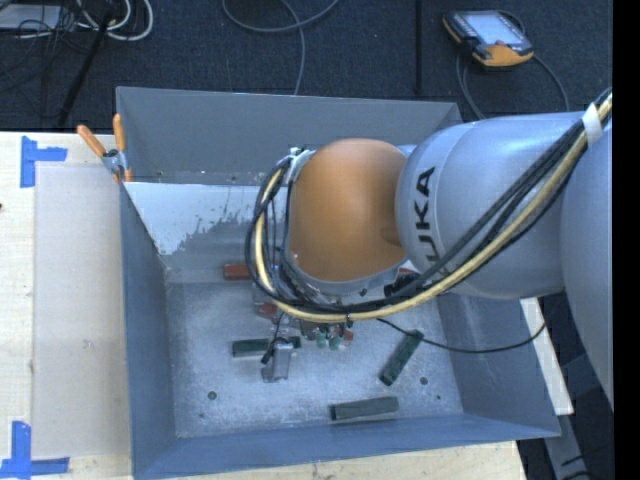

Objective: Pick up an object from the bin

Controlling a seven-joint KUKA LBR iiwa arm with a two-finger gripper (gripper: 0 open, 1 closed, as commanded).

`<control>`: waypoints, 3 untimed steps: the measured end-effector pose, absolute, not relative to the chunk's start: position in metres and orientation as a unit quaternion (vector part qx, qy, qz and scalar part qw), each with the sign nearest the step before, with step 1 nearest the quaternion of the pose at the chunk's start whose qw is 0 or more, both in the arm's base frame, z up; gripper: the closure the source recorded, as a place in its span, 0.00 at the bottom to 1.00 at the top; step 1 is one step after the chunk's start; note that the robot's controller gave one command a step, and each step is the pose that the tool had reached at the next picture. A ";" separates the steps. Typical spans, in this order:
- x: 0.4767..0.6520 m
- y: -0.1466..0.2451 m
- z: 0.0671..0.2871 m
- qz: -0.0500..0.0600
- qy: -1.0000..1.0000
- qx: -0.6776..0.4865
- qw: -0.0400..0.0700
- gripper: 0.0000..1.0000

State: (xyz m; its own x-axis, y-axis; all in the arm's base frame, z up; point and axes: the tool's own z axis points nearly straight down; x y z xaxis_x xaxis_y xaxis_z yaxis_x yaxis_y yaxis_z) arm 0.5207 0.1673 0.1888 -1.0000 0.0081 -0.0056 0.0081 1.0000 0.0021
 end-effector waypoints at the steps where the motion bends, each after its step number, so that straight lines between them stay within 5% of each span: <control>1: 0.521 0.168 0.127 0.001 0.999 0.052 0.001 0.00; 2: 0.531 0.138 0.069 0.000 0.992 0.123 -0.001 1.00; 3: 0.531 0.138 0.069 0.000 0.992 0.123 -0.001 1.00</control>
Offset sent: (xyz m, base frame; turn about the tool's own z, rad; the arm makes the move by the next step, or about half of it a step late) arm 0.0103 -0.0289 -0.1188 0.2355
